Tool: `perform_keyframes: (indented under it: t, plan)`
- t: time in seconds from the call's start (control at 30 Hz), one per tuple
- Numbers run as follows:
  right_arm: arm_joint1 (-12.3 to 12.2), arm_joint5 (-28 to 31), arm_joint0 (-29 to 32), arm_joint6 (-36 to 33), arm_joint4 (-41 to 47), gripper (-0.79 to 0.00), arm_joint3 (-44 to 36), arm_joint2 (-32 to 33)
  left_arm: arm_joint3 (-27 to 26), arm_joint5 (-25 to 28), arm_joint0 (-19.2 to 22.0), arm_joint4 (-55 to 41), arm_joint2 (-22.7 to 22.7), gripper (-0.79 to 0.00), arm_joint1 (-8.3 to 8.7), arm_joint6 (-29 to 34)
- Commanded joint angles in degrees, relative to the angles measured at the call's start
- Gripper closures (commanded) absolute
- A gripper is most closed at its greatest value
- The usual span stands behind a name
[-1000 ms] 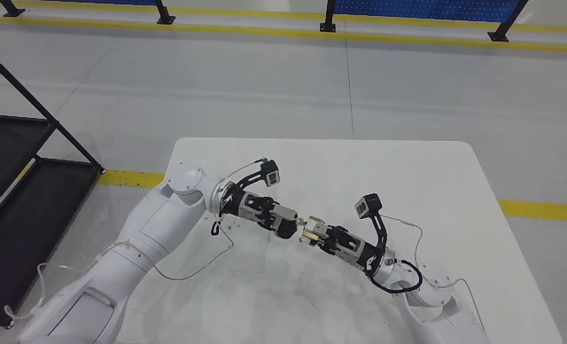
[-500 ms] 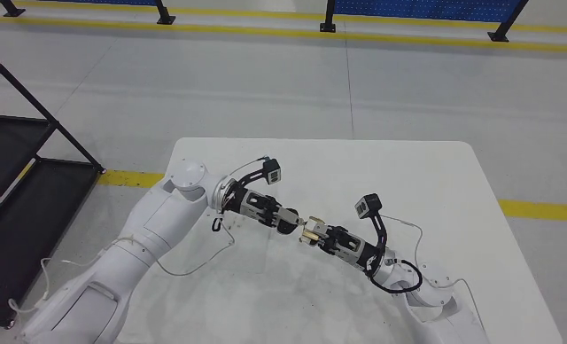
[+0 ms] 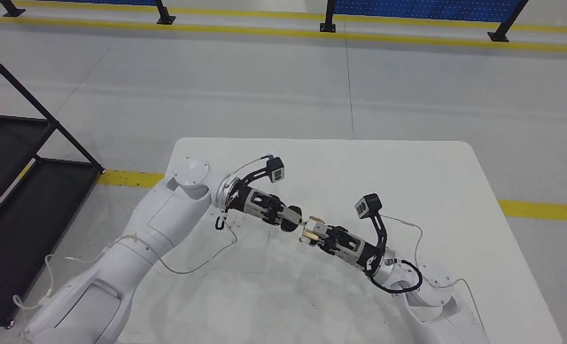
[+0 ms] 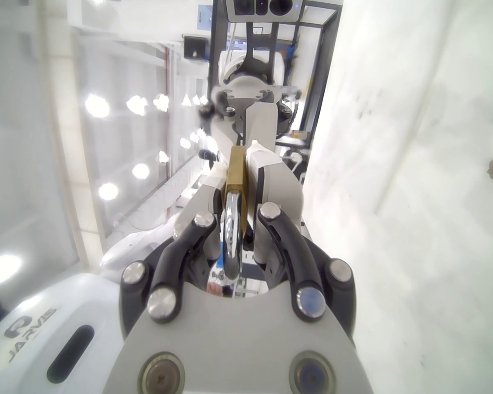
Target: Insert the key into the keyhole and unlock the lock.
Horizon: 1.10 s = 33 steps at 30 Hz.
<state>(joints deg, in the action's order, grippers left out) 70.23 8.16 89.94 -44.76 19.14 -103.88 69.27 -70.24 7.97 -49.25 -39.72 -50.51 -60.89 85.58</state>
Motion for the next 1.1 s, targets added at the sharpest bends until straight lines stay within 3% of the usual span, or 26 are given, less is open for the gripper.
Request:
perform_keyframes:
  t: [0.0, 0.13, 0.5, 1.07]
  plan:
    - [0.00, 0.00, 0.00, 0.00, 0.00, 0.000, 0.00, 0.00, 0.13, 0.11, 0.03, 0.00, -0.05, -0.055, -0.08, 0.00]
    - [0.00, 0.00, 0.00, 0.00, 0.00, 0.000, 0.00, 0.00, 0.19, 0.01, 0.12, 0.05, -0.15, 0.000, -0.20, 0.11]
    - [0.00, 0.00, 0.00, 0.00, 0.00, 0.000, 0.00, 0.00, -0.14, -0.18, -0.11, 0.60, -0.11, 0.000, -0.52, 0.42]
    - [0.00, 0.00, 0.00, 0.00, 0.00, 0.000, 0.00, 0.00, -1.80, 5.86, -1.30, 4.59, -1.64, 0.000, -0.41, -1.38]
